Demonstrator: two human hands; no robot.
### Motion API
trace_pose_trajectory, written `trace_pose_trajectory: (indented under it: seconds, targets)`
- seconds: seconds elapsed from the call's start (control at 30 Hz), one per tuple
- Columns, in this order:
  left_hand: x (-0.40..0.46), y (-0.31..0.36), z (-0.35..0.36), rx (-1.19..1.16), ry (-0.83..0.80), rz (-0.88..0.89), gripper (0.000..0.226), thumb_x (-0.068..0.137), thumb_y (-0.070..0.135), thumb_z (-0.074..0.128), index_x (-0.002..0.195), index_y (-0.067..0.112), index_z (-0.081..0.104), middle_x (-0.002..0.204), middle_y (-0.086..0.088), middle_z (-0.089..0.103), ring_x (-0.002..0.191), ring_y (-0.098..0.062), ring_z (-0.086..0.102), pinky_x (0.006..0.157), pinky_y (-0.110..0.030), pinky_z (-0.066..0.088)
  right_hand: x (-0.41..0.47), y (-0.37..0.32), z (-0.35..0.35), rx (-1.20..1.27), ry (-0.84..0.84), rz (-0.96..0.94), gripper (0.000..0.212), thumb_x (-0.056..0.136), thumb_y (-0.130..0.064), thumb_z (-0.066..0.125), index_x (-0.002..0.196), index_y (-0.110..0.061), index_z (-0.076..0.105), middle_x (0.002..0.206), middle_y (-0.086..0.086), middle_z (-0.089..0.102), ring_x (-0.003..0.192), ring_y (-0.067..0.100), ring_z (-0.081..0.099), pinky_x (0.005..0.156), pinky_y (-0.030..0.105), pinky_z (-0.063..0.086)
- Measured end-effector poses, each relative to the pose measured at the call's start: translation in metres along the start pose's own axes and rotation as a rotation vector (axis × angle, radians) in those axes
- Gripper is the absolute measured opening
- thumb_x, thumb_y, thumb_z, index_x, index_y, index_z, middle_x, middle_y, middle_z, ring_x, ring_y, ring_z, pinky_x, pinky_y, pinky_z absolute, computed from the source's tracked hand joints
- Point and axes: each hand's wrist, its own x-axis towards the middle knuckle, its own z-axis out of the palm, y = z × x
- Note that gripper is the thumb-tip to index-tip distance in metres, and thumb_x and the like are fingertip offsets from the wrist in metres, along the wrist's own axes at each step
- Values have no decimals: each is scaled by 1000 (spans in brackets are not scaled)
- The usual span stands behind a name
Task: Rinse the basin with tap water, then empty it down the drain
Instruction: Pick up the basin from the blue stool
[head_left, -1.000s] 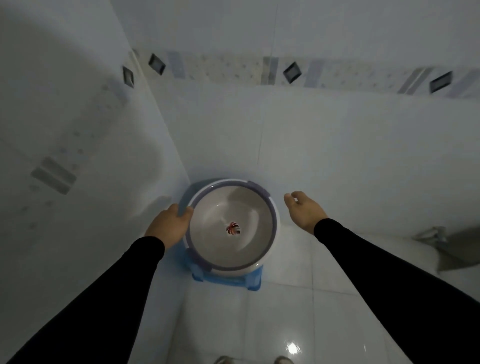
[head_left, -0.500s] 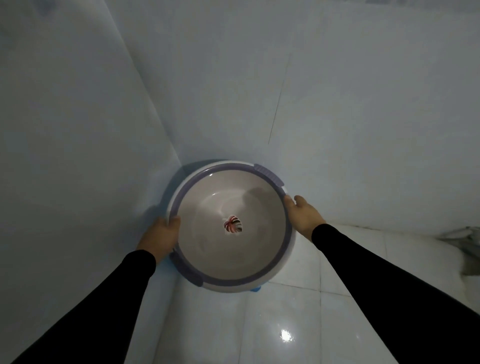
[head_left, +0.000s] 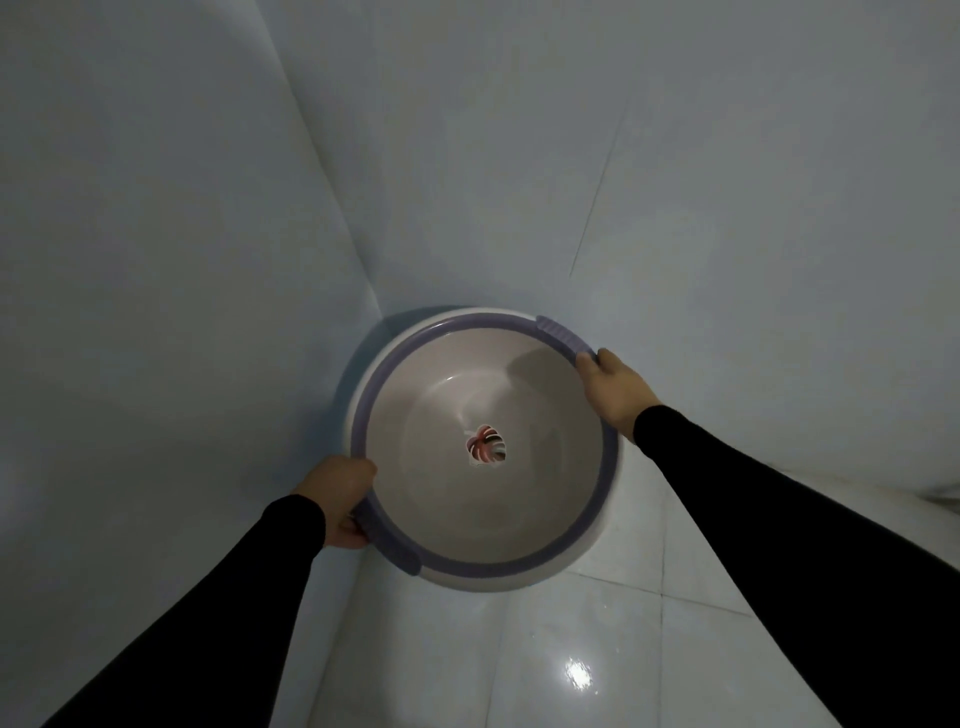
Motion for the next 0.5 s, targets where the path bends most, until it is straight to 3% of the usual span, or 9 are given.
trace_pose_trajectory:
  seconds: [0.13,0.23,0.37,0.5]
  targets:
    - [2,2,-5,44,13,33,14,94,7,47,85,0,55,72,-16,57,62,-30,57,43,-33,53,5,1,1,89,48,-10,45,98,-38,31,109,-1,56,122,22,56,110,33,52,88,33,36]
    - [-2,4,-9,73,21,80,10,92,5,49,86,1,56,85,-17,61,65,-28,58,41,-30,52,-1,7,-2,88,65,-6,44,97,-39,33,102,-2,57,112,19,60,100,32,54,83,33,39]
    - [-10,14,-16,114,91,198,17,93,7,50,108,1,57,102,-15,61,82,-31,62,59,-32,53,-15,11,-11,44,93,-9,38,93,-39,41,92,-4,56,99,15,62,91,32,56,77,34,42]
    - [-28,23,-23,112,123,289,20,88,4,51,106,-2,58,107,-23,64,96,-38,63,76,-46,55,-33,14,-26,-9,105,-14,34,90,-43,46,96,-10,56,93,6,62,88,29,57,77,34,44]
